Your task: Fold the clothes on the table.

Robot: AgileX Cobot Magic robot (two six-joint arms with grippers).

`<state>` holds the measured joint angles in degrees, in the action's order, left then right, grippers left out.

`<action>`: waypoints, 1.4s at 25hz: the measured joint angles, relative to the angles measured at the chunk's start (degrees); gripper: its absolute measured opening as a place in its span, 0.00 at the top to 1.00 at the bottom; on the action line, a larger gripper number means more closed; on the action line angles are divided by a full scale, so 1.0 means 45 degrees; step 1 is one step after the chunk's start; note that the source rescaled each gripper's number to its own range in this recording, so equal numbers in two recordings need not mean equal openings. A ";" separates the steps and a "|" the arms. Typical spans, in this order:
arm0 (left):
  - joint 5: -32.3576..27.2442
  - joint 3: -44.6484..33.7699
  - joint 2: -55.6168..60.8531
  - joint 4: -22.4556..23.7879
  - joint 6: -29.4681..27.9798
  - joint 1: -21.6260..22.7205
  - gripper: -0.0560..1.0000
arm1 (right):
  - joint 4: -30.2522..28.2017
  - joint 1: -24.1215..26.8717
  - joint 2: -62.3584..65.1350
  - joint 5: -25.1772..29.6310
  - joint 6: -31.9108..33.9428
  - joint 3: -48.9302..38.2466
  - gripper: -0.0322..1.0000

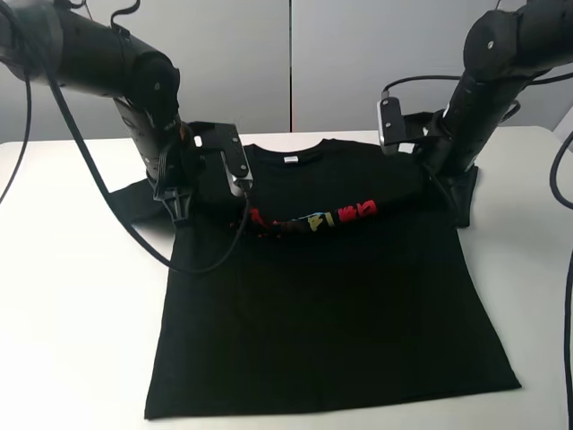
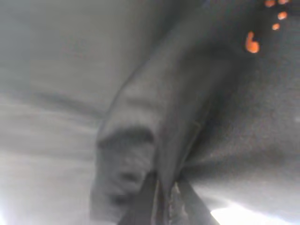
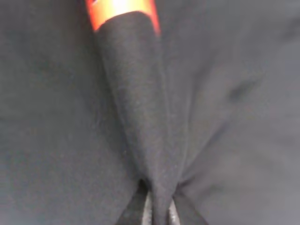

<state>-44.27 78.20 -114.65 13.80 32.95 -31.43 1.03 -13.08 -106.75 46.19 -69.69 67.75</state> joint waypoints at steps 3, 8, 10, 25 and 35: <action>-0.0053 0.0762 0.0482 0.0418 -0.0442 0.0000 0.95 | 0.0000 0.0000 0.1127 -0.0914 0.0356 0.0000 0.97; -0.0001 0.2080 0.1051 0.1279 -0.1457 0.0000 0.95 | -0.0741 0.0000 0.2499 -0.2487 0.1529 -0.0010 0.97; 0.0102 0.2560 0.1156 0.2049 -0.2187 0.0000 0.95 | -0.1117 0.0000 0.2831 -0.3314 0.2094 -0.0010 0.97; 0.0416 0.6139 0.1266 0.3556 -0.2848 0.0000 0.95 | -0.2024 0.0000 0.3109 -0.2950 0.3076 0.3655 0.97; -0.1890 0.6137 0.0976 0.0705 -0.1507 0.0000 0.95 | -0.1442 0.0000 0.3134 -0.1146 0.1437 0.1630 0.97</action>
<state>-52.78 105.81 -110.26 16.97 26.16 -31.43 -5.46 -13.08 -92.65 41.03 -63.22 75.08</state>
